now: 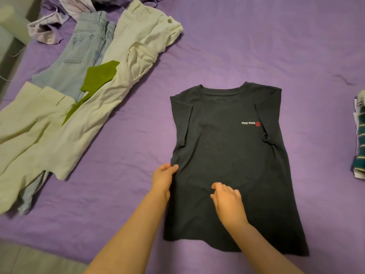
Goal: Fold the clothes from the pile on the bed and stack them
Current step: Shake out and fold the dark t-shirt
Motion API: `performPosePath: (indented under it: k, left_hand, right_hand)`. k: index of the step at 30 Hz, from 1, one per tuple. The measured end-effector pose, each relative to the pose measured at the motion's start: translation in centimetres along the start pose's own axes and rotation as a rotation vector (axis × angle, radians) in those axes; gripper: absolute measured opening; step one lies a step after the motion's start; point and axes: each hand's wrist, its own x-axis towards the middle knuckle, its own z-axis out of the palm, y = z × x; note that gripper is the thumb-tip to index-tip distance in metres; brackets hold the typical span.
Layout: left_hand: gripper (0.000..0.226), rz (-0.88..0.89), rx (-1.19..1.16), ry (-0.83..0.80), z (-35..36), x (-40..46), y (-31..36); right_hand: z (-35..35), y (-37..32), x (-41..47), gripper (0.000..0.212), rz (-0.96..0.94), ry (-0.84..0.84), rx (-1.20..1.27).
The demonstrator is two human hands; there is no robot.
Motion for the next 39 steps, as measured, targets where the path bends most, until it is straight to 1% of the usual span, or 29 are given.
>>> performPosePath:
  k: [2, 6, 8, 10, 12, 14, 16, 17, 18, 19, 21, 22, 23, 25, 27, 28, 30, 31, 33, 34, 36, 39]
  left_hand:
    - [0.017, 0.008, -0.015, -0.004, -0.6, 0.8, 0.7]
    - [0.019, 0.043, 0.044, 0.016, -1.0, 1.4, 0.0]
    - [0.021, 0.071, 0.09, 0.023, -0.7, 0.9, -1.1]
    - [0.02, 0.057, 0.078, -0.01, -0.6, 0.0, -2.4]
    - [0.02, 0.037, 0.072, -0.061, -0.8, -1.3, -3.8]
    - [0.022, 0.022, 0.109, -0.094, -1.3, -2.8, -5.3]
    - [0.021, 0.004, 0.147, -0.126, -1.8, -4.1, -6.4]
    - [0.02, -0.012, 0.16, -0.158, -2.0, -4.8, -6.7]
    - [0.022, -0.02, 0.188, -0.194, -2.1, -5.3, -7.1]
    - [0.024, -0.013, 0.231, -0.222, -2.2, -5.8, -7.3]
    - [0.027, 0.024, 0.336, -0.253, -2.5, -6.6, -7.6]
    - [0.027, 0.032, 0.374, -0.263, -2.6, -7.0, -7.9]
    - [0.026, 0.033, 0.385, -0.263, -2.7, -7.5, -8.1]
    - [0.014, 0.024, 0.361, -0.198, -3.3, -8.3, -8.7]
    - [0.021, 0.03, 0.312, -0.07, -4.2, -9.0, -9.5]
    - [0.023, 0.025, 0.289, -0.039, -4.7, -9.4, -9.9]
    - [0.029, 0.019, 0.249, -0.039, -5.4, -10.1, -10.5]
    - [0.032, 0.025, 0.218, -0.052, -5.5, -10.2, -10.8]
    - [0.032, 0.03, 0.165, -0.09, -5.3, -10.4, -11.1]
    - [0.031, 0.034, 0.163, -0.104, -5.0, -10.5, -11.2]
    - [0.032, 0.041, 0.17, -0.122, -4.5, -10.5, -11.7]
    - [0.032, 0.022, 0.085, -0.106, -3.8, -10.7, -12.5]
  right_hand:
    - [-0.6, 1.2, -0.5, 0.027, 0.004, 0.001, 0.044]
    - [-1.7, 4.7, -2.3, 0.021, 0.052, 0.025, -0.04]
    - [-2.0, 5.6, -3.0, 0.022, 0.056, -0.006, -0.114]
    - [-2.1, 5.7, -3.7, 0.025, 0.049, -0.004, -0.13]
    - [-2.0, 5.8, -4.5, 0.032, 0.06, 0.048, -0.099]
    - [-1.7, 6.0, -5.7, 0.046, 0.045, 0.087, -0.124]
    - [-1.6, 6.4, -6.6, 0.058, -0.007, 0.049, -0.213]
    - [-1.6, 6.6, -6.9, 0.058, -0.024, 0.021, -0.26]
    - [-1.6, 6.9, -7.0, 0.053, -0.033, -0.018, -0.297]
    - [-1.7, 7.2, -6.9, 0.043, -0.029, -0.056, -0.308]
    - [-2.0, 7.6, -6.6, 0.024, -0.024, -0.088, -0.324]
    - [-2.2, 7.7, -6.6, 0.019, -0.017, -0.094, -0.323]
    - [-2.4, 7.9, -6.6, 0.017, -0.006, -0.097, -0.323]
    - [-2.9, 8.8, -7.3, 0.017, 0.031, -0.106, -0.343]
    - [-3.5, 10.3, -8.3, 0.02, 0.06, -0.092, -0.393]
    - [-3.8, 11.2, -8.7, 0.023, 0.07, -0.064, -0.396]
    - [-4.2, 12.7, -9.8, 0.029, 0.114, 0.036, -0.292]
    - [-4.4, 13.1, -10.2, 0.037, 0.168, 0.081, -0.207]
    - [-4.3, 13.5, -10.8, 0.052, 0.301, 0.112, -0.06]
    - [-4.2, 13.6, -10.9, 0.056, 0.346, 0.109, -0.018]
    - [-3.8, 13.7, -10.8, 0.054, 0.38, 0.096, 0.044]
    - [-3.7, 14.1, -10.5, 0.041, 0.421, 0.13, 0.262]
